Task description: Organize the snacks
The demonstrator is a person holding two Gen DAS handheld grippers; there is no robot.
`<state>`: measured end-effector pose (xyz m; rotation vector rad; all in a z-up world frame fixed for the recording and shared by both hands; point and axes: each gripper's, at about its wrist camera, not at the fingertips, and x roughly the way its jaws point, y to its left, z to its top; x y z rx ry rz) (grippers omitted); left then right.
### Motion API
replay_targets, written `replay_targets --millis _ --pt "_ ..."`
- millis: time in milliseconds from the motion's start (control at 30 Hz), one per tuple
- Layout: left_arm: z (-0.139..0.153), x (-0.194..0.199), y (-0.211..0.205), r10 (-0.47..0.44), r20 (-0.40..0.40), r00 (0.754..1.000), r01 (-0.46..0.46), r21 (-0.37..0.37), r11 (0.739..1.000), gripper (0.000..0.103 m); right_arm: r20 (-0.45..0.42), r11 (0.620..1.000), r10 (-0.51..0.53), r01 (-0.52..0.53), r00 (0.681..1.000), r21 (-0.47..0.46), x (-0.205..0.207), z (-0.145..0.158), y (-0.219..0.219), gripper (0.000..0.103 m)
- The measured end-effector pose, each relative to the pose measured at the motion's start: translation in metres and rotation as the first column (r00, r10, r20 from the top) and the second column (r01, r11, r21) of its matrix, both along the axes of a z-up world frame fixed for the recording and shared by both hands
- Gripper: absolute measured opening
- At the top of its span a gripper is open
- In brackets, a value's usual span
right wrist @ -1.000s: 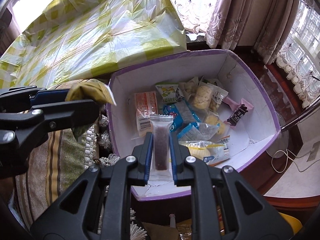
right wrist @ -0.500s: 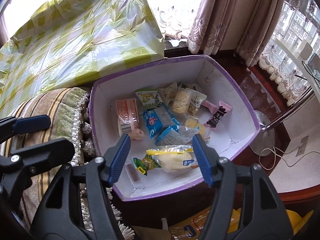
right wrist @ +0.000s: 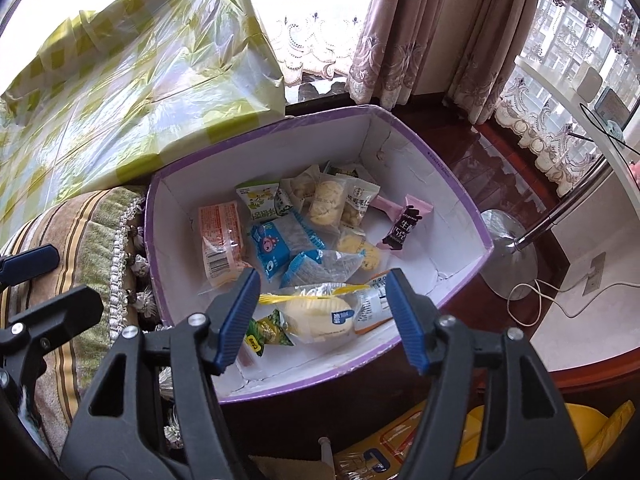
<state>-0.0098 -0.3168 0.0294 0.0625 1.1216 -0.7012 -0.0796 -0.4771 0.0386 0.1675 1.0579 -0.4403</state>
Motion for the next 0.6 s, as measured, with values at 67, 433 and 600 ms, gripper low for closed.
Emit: replay_targets --millis 67,433,600 --pt "-0.001 0.000 0.002 -0.008 -0.015 1.000 0.007 -0.040 0.999 0.101 -0.002 1.000 -0.001 0.001 1.000 -0.002 0.000 -0.001 -0.001 0.068" --pt "-0.005 -0.001 -0.008 -0.007 -0.019 1.000 0.007 -0.005 1.000 0.103 -0.010 1.000 -0.016 0.016 1.000 -0.003 -0.003 -0.002 -0.006 0.068" --pt "-0.006 0.001 -0.006 -0.003 -0.018 1.000 0.003 -0.015 1.000 0.103 -0.015 1.000 -0.018 0.018 1.000 0.000 -0.003 -0.004 -0.007 0.068"
